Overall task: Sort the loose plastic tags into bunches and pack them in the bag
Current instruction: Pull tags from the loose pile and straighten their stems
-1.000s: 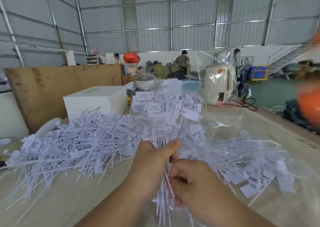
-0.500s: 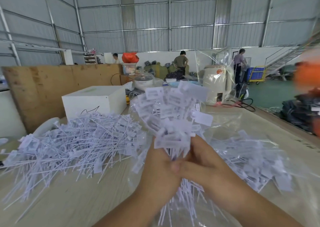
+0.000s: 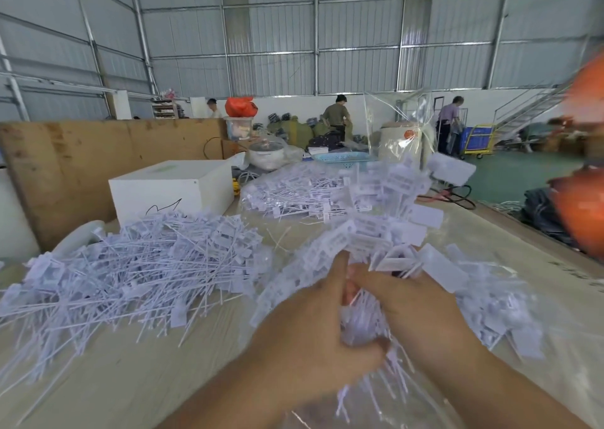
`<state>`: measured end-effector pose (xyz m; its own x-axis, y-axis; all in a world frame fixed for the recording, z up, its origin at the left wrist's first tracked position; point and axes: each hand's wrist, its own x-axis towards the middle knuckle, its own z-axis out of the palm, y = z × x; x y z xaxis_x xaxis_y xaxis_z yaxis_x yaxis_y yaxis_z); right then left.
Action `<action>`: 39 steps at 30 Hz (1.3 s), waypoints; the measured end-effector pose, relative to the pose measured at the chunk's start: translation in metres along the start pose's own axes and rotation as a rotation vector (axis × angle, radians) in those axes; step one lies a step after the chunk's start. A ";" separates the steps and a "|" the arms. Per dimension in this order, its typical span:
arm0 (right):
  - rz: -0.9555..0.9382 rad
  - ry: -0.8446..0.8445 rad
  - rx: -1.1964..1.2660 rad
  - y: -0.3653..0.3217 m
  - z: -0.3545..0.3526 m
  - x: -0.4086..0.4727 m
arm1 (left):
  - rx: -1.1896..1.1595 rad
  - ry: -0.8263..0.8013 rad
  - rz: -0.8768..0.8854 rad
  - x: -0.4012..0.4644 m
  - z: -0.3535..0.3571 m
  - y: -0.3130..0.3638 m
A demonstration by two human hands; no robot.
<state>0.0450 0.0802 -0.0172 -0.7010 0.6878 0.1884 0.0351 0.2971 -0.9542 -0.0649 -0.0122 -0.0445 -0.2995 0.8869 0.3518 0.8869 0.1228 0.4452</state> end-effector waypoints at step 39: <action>-0.232 -0.078 0.028 0.000 0.021 -0.010 | -0.402 0.322 0.199 0.046 -0.099 0.057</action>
<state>0.0373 0.0593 -0.0242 -0.7412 0.5493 0.3859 -0.1524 0.4221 -0.8937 -0.0631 -0.0083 0.0780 -0.2886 0.6866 0.6674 0.7524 -0.2685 0.6015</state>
